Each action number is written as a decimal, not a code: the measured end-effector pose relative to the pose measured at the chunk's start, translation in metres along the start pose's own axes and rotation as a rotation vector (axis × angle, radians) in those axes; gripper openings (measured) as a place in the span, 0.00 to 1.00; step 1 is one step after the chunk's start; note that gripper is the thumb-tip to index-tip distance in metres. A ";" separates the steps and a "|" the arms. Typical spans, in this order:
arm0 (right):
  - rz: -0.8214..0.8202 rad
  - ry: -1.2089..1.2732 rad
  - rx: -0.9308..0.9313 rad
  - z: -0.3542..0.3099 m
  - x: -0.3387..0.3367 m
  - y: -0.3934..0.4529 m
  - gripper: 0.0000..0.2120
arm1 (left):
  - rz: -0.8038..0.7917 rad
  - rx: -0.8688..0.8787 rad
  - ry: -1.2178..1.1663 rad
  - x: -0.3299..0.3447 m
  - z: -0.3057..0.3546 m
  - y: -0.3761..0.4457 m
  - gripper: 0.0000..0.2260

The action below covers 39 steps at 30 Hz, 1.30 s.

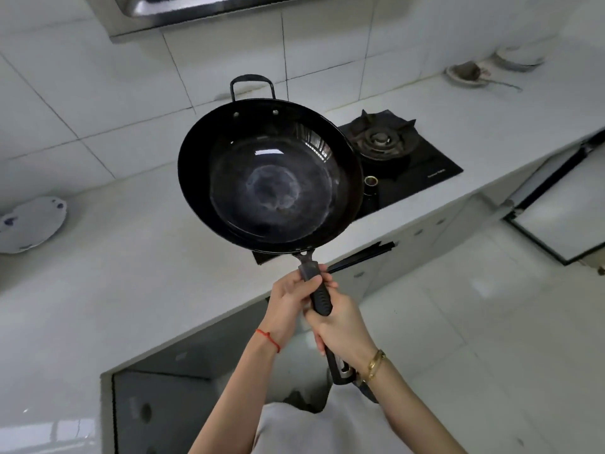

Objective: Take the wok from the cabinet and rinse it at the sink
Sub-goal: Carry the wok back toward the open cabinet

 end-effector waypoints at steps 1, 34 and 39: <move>0.030 0.004 0.007 0.002 -0.004 0.000 0.06 | -0.027 -0.012 0.012 0.006 -0.002 0.002 0.15; 0.490 0.094 0.112 0.105 -0.392 0.114 0.08 | -0.394 -0.157 0.165 0.427 -0.118 0.098 0.10; 0.518 0.117 0.138 0.121 -0.435 0.149 0.07 | -0.437 -0.193 0.166 0.480 -0.134 0.131 0.09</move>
Point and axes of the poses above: each hand's wrist, its own y-axis towards the middle knuckle, its own x-axis out of the palm, z = x × y, the point moved 7 cm from there along y, towards the middle knuckle, and after that the axes turned 13 degrees about z, right-handed, at the moved point
